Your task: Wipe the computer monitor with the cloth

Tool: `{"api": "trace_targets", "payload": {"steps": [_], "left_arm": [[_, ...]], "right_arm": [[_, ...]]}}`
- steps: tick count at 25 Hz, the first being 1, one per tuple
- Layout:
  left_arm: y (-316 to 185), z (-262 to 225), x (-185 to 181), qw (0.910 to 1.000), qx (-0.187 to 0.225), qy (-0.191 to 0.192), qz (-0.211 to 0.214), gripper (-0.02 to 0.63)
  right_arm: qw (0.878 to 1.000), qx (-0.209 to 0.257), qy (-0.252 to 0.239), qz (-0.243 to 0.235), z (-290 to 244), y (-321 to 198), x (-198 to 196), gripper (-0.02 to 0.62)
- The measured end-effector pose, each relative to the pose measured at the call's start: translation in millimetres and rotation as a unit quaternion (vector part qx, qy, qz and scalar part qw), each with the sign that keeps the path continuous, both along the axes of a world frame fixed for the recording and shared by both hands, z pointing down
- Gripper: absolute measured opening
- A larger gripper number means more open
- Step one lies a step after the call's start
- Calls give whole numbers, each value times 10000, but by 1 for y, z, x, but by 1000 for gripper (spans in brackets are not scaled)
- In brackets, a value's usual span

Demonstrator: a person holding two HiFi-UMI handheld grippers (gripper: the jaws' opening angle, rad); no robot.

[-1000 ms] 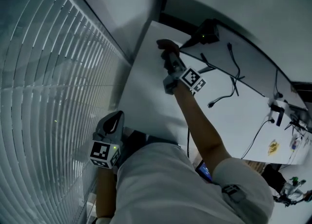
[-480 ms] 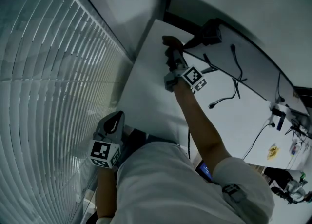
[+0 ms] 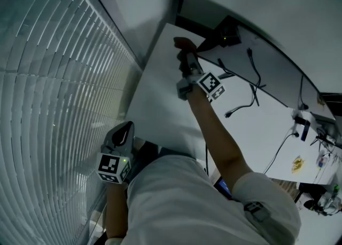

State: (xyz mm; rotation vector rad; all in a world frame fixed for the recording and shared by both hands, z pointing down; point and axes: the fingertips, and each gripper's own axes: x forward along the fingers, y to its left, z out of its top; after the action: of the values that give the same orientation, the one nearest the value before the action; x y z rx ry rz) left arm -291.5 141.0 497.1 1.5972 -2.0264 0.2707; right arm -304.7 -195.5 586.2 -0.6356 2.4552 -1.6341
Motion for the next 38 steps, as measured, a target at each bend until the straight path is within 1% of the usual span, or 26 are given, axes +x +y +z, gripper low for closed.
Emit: {"api": "trace_targets", "payload": {"steps": [10,19,25,29,33,38], "left_arm": [[-1,-2,10,9997,235,-95,56,6],[-2,-12,21,9991,367,-203,62,6],[-4,-24,25,9982,503,-293,153,6],[-6,-34,23,9977,563,-320,218,6],[-9,-24,23,9967,685,-313,308,6],[-13,-33,26,9951,812,-343,453,6]], "right_arm": [[9991,158,-384,45,-41,2,5,95],[9959,318,-843,85,-99,5,12,95],[9930,507,-1055,134,-138,9,18,95],[9909,529,-1222,191,-168,12,20,95],[9873,674,-1415,252,-185,14,24,95],[9828,792,-1640,320,-224,19,26,94]]}}
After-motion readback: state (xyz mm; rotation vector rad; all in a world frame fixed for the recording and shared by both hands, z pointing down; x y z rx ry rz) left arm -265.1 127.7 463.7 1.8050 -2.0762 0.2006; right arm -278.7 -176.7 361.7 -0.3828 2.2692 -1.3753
